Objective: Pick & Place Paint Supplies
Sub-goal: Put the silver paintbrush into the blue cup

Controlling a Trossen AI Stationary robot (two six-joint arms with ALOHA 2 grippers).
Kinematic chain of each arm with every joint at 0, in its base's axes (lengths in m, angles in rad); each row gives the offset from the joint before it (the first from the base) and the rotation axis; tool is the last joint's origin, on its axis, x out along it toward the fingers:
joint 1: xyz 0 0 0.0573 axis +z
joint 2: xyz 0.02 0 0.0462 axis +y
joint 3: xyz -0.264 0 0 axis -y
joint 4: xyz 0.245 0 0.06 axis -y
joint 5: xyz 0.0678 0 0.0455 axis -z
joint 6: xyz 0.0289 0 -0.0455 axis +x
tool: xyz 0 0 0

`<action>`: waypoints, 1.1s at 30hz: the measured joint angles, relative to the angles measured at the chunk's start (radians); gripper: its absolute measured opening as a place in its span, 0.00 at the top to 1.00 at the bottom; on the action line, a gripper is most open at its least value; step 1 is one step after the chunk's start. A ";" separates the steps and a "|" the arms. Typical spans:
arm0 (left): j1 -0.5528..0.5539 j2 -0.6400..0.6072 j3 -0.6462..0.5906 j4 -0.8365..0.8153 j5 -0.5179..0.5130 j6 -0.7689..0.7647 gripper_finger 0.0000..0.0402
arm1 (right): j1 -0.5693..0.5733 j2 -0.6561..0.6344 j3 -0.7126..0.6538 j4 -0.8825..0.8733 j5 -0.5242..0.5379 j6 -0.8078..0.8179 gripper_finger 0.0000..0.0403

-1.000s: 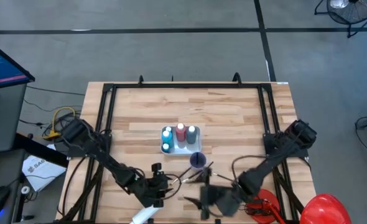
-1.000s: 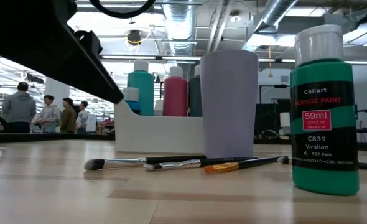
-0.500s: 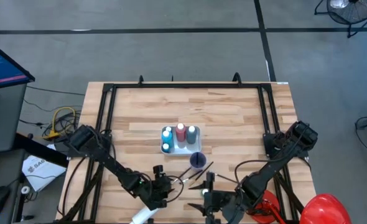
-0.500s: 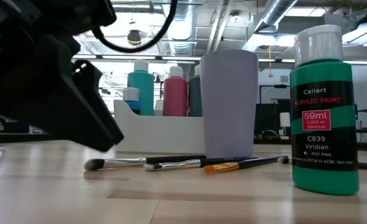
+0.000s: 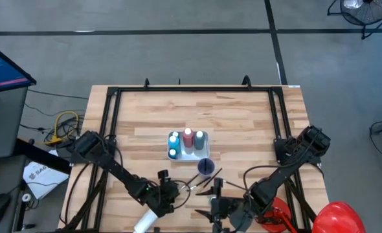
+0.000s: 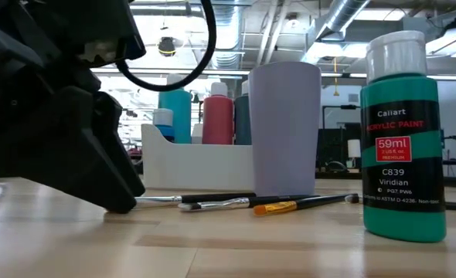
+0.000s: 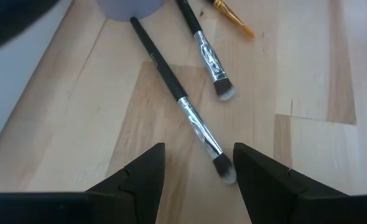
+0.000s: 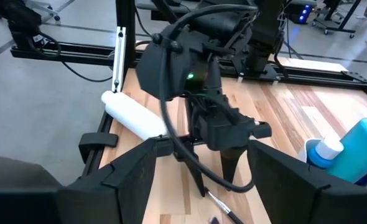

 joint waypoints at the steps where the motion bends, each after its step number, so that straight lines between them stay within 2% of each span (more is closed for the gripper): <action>1: 0.005 -0.001 0.000 -0.001 0.009 0.000 0.55 | 0.000 0.000 0.000 0.000 0.000 0.000 0.39; 5: 0.021 -0.001 0.000 -0.006 0.036 -0.003 0.61 | 0.000 0.000 0.000 0.001 -0.001 0.000 0.39; 8: 0.021 0.000 -0.001 -0.009 0.035 -0.003 0.69 | 0.000 0.000 0.000 0.001 -0.001 0.000 0.39; 15: 0.029 0.001 -0.002 -0.018 0.053 -0.001 0.97 | 0.000 0.000 0.000 -0.012 -0.004 0.000 0.39; 29: 0.025 -0.009 -0.003 -0.076 0.044 -0.044 0.99 | -0.029 0.000 0.000 -0.079 -0.009 0.003 0.39; 33: 0.003 -0.050 -0.008 -0.138 0.060 -0.046 0.99 | -0.037 0.000 0.000 -0.129 -0.011 0.050 0.39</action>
